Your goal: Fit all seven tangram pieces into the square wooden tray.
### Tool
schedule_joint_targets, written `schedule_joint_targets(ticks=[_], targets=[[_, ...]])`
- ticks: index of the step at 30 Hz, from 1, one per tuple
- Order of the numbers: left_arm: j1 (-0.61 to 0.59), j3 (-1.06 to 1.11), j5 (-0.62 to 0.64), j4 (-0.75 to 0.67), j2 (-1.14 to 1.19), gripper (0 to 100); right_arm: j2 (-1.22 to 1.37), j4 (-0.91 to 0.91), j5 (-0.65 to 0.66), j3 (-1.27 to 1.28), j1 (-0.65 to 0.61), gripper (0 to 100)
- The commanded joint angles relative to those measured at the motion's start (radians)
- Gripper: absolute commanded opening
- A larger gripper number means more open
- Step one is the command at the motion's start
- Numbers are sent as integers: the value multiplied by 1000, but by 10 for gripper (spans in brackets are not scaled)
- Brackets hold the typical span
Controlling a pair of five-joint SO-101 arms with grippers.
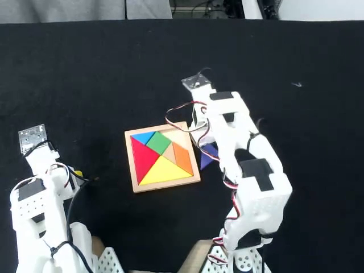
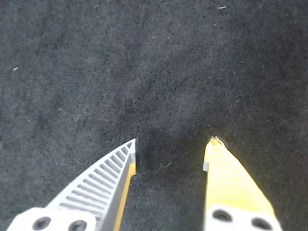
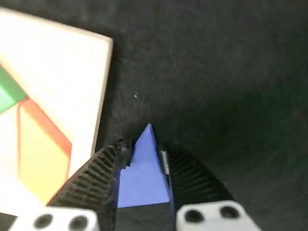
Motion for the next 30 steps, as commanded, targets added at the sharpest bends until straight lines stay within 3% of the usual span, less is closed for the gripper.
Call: schedule_joint_targets(ticks=[1, 4, 7, 12, 18, 26, 30], targets=[[-4, -7, -5, -14, -18, 231, 12, -28, 282, -91, 8, 50], [-4, -7, -5, -14, -18, 231, 8, -28, 437, -96, 8, 50], [-4, -7, -5, -14, -18, 231, -39, -20, 489, -93, 5, 52], [-4, -7, -5, -14, -18, 231, -222, 72, 385, -93, 37, 66], [-4, -7, -5, -14, -18, 231, -394, 147, 233, 27, 49, 312], [-4, -7, -5, -14, -18, 231, -415, -161, 227, 349, 44, 338], [-4, -7, -5, -14, -18, 231, -410, -221, 146, 378, 26, 338]])
